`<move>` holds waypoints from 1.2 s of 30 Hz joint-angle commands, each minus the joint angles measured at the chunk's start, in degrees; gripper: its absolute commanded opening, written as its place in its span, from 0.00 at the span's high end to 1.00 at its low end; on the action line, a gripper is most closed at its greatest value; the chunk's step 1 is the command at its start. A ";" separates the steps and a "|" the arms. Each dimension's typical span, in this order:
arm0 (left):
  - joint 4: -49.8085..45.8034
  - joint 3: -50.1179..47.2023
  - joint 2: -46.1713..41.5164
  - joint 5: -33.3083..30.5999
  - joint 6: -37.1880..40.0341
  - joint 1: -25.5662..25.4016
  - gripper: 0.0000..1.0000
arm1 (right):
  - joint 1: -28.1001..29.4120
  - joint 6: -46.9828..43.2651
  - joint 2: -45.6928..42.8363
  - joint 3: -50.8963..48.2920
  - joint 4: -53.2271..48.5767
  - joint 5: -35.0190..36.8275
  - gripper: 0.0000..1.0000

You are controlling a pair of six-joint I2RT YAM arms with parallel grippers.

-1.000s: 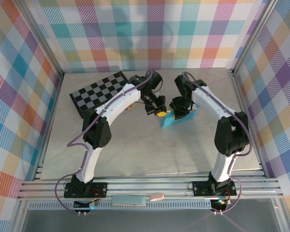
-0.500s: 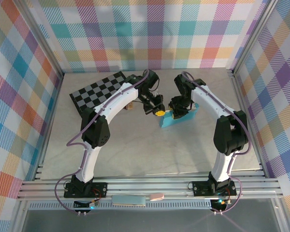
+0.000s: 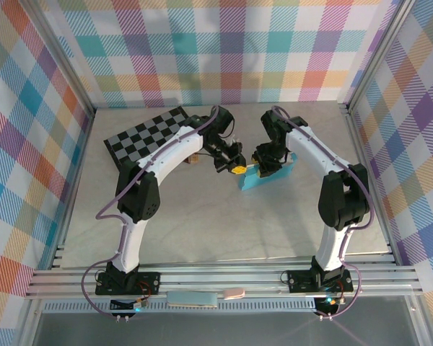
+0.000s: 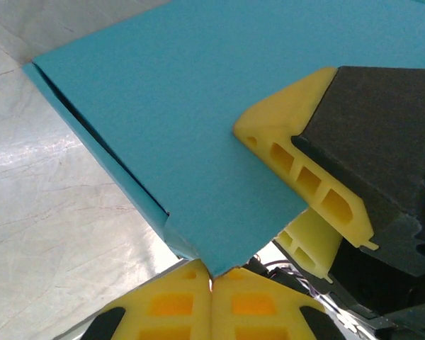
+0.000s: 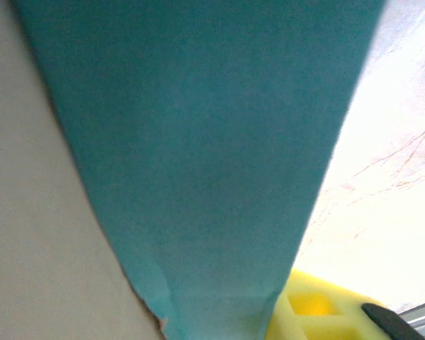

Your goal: Fold the paper box

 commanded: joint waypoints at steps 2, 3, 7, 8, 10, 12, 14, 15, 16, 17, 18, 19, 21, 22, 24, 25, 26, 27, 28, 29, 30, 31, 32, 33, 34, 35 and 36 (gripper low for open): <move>-4.60 -2.65 -0.34 -2.49 1.89 -0.20 1.00 | -0.43 0.30 2.00 0.87 -0.57 -1.63 0.69; -5.09 -2.36 -0.18 -2.63 2.28 -0.29 1.00 | -0.41 0.36 2.08 0.87 -0.57 -1.63 0.69; -8.56 -0.24 0.39 -4.81 4.68 -0.46 1.00 | -0.47 0.36 2.18 0.96 -0.73 -1.63 0.69; -9.25 0.15 0.48 -5.26 5.19 -0.55 1.00 | -0.47 0.32 2.18 0.94 -0.59 -1.62 0.69; -10.28 0.78 0.60 -5.99 5.94 -0.60 1.00 | -0.40 0.28 2.19 0.98 -0.61 -1.58 0.69; -12.34 1.87 1.00 -7.13 7.31 -0.77 1.00 | -0.48 0.22 2.18 0.74 -0.70 -1.60 0.69; -13.15 2.06 1.12 -7.50 8.01 -0.95 1.00 | -0.48 0.24 2.13 0.55 -0.65 -1.69 0.69; -13.18 1.70 1.10 -7.57 8.09 -0.99 1.00 | -0.48 0.23 2.18 0.50 -0.57 -1.74 0.69; -13.02 1.44 1.14 -7.65 8.17 -1.08 1.00 | -0.44 0.12 2.18 0.55 -0.52 -1.71 0.69; -13.26 1.44 1.19 -7.79 8.40 -1.21 1.00 | -0.49 0.10 2.13 0.50 -0.65 -1.71 0.69; -13.52 1.48 1.38 -8.09 8.57 -1.41 1.00 | -0.49 0.15 2.09 0.54 -0.51 -1.71 0.69; -13.55 1.51 1.40 -8.17 8.61 -1.52 1.00 | -0.56 0.10 2.18 0.50 -0.57 -1.74 0.69; -12.90 1.22 1.23 -8.22 8.32 -1.82 1.00 | -0.51 0.03 2.19 0.58 -0.57 -1.73 0.69; -12.54 1.10 1.13 -8.27 8.03 -1.87 1.00 | -0.49 -0.01 2.18 0.61 -0.53 -1.80 0.69; -12.02 1.34 1.17 -7.88 7.37 -1.87 1.00 | -0.54 0.01 2.27 0.63 -0.52 -1.97 0.69; -11.65 1.52 1.26 -7.70 6.96 -1.87 1.00 | -0.51 0.01 2.35 0.58 -0.57 -1.98 0.69; -11.35 1.80 1.32 -7.57 6.54 -1.87 1.00 | -0.49 0.01 2.35 0.59 -0.40 -1.97 0.70; -10.97 2.33 1.26 -7.40 5.94 -1.87 1.00 | -0.50 -0.03 2.36 0.66 -0.48 -1.98 0.70; -10.44 2.90 1.15 -7.19 5.15 -1.87 1.00 | -0.49 -0.07 2.35 0.70 -0.49 -1.98 0.70; -10.06 3.58 0.99 -7.08 4.57 -1.78 1.00 | -0.49 -0.07 2.40 0.71 -0.62 -1.98 0.70; -9.85 4.57 0.88 -6.91 3.77 -1.71 1.00 | -0.52 -0.16 2.31 0.77 -0.65 -1.91 0.70; -9.72 5.52 0.80 -6.74 3.12 -1.61 1.00 | -0.49 -0.14 2.27 0.69 -0.74 -1.89 0.70; -9.69 6.19 0.86 -6.48 2.67 -1.52 1.00 | -0.50 -0.16 2.30 0.68 -0.74 -1.89 0.70; -9.42 6.74 0.81 -5.84 1.95 -1.43 1.00 | -0.54 -0.24 2.31 0.67 -0.70 -1.91 0.70; -8.57 6.45 0.67 -4.87 1.06 -1.27 1.00 | -0.51 -0.25 2.29 0.67 -0.74 -1.97 0.70; -7.78 5.89 0.53 -4.18 0.39 -1.17 1.00 | -0.55 -0.23 2.30 0.68 -0.79 -1.97 0.70; -7.23 5.41 0.30 -3.83 0.00 -1.17 1.00 | -0.51 -0.21 2.35 0.68 -0.74 -2.04 0.69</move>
